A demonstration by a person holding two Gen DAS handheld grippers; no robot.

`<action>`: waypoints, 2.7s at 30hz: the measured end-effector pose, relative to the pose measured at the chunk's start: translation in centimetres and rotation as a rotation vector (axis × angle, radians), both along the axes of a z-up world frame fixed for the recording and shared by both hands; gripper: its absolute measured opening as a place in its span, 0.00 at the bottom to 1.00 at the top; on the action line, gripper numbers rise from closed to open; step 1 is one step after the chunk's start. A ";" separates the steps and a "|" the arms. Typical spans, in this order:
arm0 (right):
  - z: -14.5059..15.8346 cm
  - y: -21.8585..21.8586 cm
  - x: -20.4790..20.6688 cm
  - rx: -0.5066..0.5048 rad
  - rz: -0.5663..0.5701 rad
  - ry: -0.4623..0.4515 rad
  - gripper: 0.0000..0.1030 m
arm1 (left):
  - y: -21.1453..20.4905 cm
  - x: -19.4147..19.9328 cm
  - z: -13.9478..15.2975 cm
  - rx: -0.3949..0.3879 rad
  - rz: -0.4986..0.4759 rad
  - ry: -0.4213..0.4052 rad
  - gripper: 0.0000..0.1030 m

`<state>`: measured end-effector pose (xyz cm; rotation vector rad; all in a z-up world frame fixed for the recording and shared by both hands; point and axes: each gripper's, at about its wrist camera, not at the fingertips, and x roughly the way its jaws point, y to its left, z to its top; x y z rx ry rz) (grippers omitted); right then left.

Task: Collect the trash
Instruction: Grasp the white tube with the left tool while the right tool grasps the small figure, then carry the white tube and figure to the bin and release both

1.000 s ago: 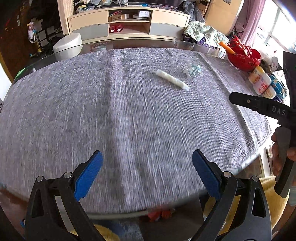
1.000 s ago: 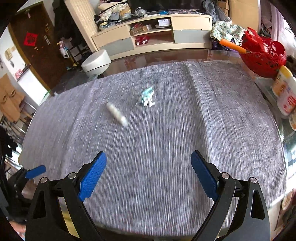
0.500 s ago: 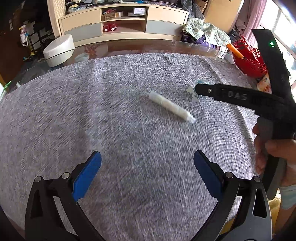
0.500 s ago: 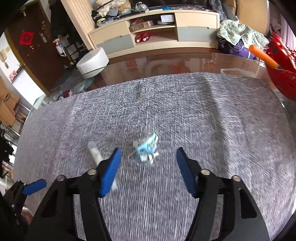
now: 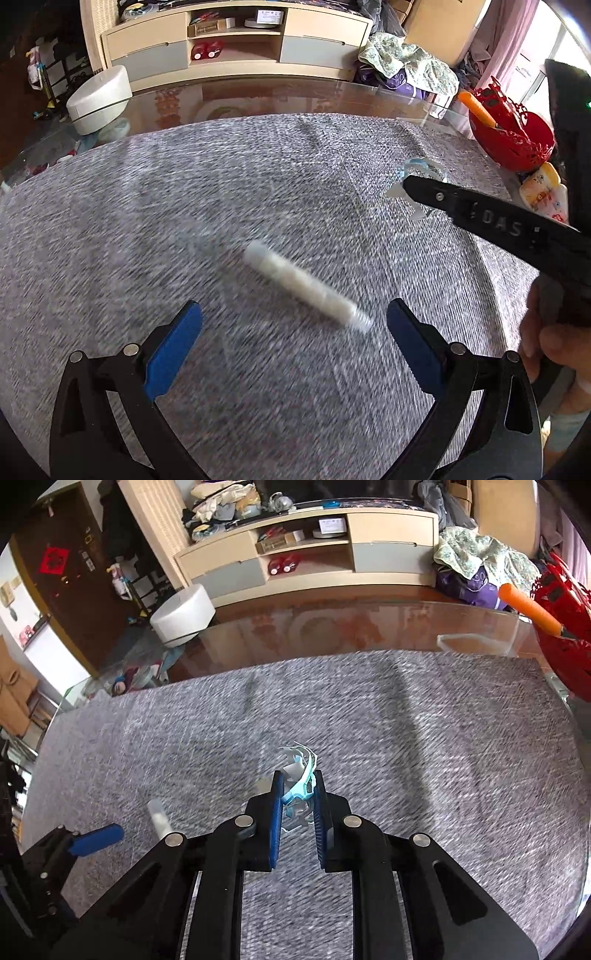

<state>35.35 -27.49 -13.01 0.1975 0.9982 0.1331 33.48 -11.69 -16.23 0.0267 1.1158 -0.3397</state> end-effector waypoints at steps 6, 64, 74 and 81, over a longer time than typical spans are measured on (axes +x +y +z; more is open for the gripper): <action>-0.4 -0.7 0.1 0.011 -0.003 0.007 0.16 | -1.3 0.4 -0.7 0.088 -0.016 -0.053 0.83; -0.1 6.5 -34.5 0.050 0.116 0.058 0.16 | 9.1 -35.1 1.7 -0.050 -0.048 -0.038 0.12; -5.3 8.4 -35.1 0.055 0.140 0.178 0.17 | 8.8 -35.5 -3.8 -0.048 -0.052 0.095 0.12; -7.3 9.8 -34.0 0.032 0.163 0.235 0.18 | 8.9 -34.6 -6.1 -0.054 -0.048 0.159 0.12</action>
